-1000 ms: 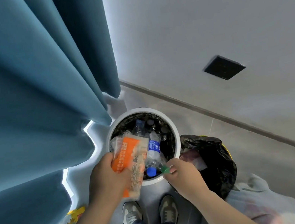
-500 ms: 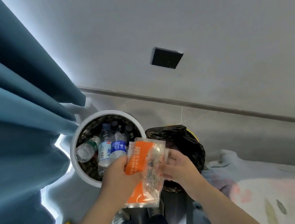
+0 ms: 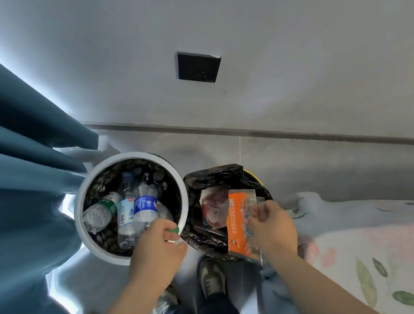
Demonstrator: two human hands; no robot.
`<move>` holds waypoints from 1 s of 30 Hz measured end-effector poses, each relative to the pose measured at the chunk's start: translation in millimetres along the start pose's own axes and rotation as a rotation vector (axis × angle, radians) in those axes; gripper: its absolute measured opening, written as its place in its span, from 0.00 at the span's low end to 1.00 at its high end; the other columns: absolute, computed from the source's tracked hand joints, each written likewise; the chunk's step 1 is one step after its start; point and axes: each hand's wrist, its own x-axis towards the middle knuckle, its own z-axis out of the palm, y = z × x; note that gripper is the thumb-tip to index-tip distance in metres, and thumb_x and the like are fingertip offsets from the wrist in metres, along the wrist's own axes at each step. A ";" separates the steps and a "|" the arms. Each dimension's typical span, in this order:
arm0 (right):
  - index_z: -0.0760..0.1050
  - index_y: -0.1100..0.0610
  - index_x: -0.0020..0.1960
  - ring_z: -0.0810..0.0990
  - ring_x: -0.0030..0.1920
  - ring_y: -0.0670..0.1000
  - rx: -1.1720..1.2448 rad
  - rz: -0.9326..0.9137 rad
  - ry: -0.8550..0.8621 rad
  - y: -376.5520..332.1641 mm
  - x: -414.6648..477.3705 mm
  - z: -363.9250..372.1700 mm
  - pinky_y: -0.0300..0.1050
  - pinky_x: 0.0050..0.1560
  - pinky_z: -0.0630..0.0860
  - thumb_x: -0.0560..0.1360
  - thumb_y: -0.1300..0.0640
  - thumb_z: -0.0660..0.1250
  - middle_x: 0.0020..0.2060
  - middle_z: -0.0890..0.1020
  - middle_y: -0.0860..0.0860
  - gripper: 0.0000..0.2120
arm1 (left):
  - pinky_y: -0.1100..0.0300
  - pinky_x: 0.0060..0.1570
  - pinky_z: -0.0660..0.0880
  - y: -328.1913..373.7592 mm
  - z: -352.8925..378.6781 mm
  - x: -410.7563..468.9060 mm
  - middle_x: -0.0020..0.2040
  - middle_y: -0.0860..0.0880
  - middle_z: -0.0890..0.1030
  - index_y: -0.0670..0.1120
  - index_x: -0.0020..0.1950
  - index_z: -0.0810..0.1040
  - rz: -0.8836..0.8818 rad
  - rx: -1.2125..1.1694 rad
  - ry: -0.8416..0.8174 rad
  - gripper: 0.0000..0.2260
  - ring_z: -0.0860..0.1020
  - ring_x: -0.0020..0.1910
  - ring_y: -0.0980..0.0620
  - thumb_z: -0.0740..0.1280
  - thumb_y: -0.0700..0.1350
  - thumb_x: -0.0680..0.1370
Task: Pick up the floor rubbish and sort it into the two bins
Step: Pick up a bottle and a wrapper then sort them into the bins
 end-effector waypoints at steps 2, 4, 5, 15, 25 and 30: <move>0.68 0.54 0.40 0.75 0.36 0.55 -0.031 0.030 -0.009 -4.3 18.8 13.3 0.48 0.38 0.72 0.71 0.57 0.67 0.32 0.75 0.48 0.07 | 0.49 0.53 0.77 -8.6 -0.2 17.7 0.42 0.51 0.80 0.55 0.43 0.72 0.020 0.028 -0.006 0.16 0.80 0.42 0.49 0.73 0.36 0.70; 0.72 0.54 0.49 0.79 0.43 0.56 -0.041 0.020 -0.064 -3.1 23.3 21.4 0.50 0.44 0.77 0.73 0.53 0.67 0.41 0.81 0.50 0.07 | 0.50 0.54 0.77 -12.3 0.5 17.4 0.43 0.51 0.80 0.55 0.44 0.72 0.024 0.037 -0.020 0.15 0.80 0.43 0.49 0.72 0.36 0.70; 0.72 0.54 0.56 0.80 0.47 0.56 -0.045 0.016 -0.103 -1.5 25.8 24.4 0.51 0.48 0.78 0.74 0.51 0.67 0.48 0.82 0.51 0.12 | 0.50 0.54 0.77 -15.6 0.7 18.6 0.44 0.50 0.80 0.55 0.44 0.72 0.026 0.039 -0.026 0.15 0.80 0.44 0.50 0.72 0.36 0.70; 0.72 0.53 0.63 0.79 0.56 0.51 -0.211 -0.128 -0.258 -8.0 18.5 21.6 0.47 0.56 0.76 0.76 0.55 0.65 0.58 0.79 0.49 0.16 | 0.50 0.54 0.77 -18.0 -3.3 25.4 0.43 0.51 0.80 0.56 0.43 0.72 0.035 0.026 -0.014 0.15 0.80 0.44 0.49 0.72 0.36 0.71; 0.71 0.51 0.63 0.78 0.57 0.52 -0.565 -0.523 -0.319 -56.9 -44.0 -36.0 0.48 0.55 0.76 0.77 0.53 0.63 0.58 0.78 0.49 0.15 | 0.55 0.53 0.75 6.0 -48.4 -34.9 0.48 0.54 0.77 0.52 0.57 0.73 0.159 0.314 -0.002 0.14 0.77 0.48 0.50 0.68 0.43 0.73; 0.71 0.51 0.63 0.78 0.56 0.52 -0.578 -0.628 -0.325 -96.1 -83.7 -70.8 0.48 0.55 0.76 0.77 0.53 0.63 0.57 0.78 0.49 0.15 | 0.58 0.53 0.74 28.5 -78.0 -78.1 0.53 0.53 0.77 0.52 0.60 0.72 0.125 0.404 -0.020 0.15 0.77 0.51 0.49 0.66 0.45 0.74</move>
